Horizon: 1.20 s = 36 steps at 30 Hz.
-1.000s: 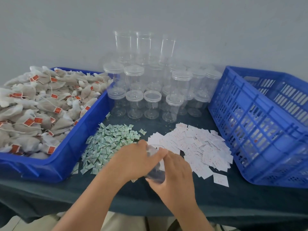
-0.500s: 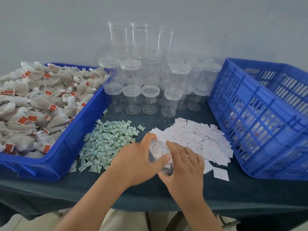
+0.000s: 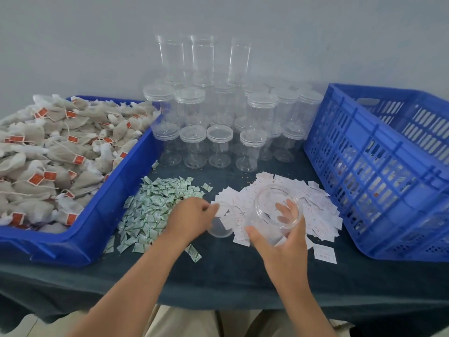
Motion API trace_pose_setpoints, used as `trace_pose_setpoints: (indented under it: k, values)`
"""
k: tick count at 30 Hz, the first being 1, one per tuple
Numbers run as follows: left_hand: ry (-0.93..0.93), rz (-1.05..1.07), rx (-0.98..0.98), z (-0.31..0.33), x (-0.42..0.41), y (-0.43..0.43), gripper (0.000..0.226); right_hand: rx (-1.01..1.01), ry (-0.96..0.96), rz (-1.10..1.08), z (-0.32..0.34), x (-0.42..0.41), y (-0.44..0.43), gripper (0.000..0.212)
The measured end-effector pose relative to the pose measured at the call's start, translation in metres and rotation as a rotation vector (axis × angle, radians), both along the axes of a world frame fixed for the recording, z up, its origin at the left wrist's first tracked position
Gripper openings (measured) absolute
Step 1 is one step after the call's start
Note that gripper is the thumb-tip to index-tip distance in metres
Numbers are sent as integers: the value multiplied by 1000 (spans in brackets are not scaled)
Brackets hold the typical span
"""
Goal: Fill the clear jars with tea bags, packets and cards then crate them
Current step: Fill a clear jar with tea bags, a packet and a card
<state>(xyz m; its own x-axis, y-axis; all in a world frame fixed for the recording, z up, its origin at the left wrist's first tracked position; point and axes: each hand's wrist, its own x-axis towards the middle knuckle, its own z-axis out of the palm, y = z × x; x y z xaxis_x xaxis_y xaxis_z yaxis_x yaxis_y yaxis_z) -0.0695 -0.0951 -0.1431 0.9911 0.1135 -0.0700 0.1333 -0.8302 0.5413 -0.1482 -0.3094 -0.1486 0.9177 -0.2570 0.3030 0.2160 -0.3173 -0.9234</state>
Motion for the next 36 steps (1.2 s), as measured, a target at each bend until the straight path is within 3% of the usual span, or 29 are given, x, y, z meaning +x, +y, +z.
trace_pose_setpoints:
  k: [4,7,10,14,20,22,26,28,31,32,34,36]
  values:
    - [-116,24,274,-15,3,-13,37,103,8,115,-9,-9,18,96]
    - [-185,25,233,-12,0,-16,46,149,-3,144,-16,-11,38,93]
    - [-300,82,119,7,-11,-5,36,161,-15,137,-23,-9,49,94]
    - [-407,133,121,54,-35,40,33,105,0,194,-24,-6,48,93]
    - [-360,290,255,121,-36,156,19,73,17,246,-31,0,45,94]
    - [-264,338,346,133,-15,187,22,48,11,243,-34,-1,44,92]
    - [104,185,544,137,28,211,65,-31,16,256,-36,-3,45,93]
    - [120,121,611,125,39,211,62,-36,25,266,-36,-3,45,92]
    - [79,149,639,97,42,214,15,-1,22,268,-33,-5,45,91]
    - [48,180,616,90,41,217,12,8,26,263,-31,-6,45,92]
    - [-12,197,548,80,41,222,21,20,34,251,-29,-5,45,94]
    - [-7,164,537,77,41,227,50,14,32,245,-29,-5,45,94]
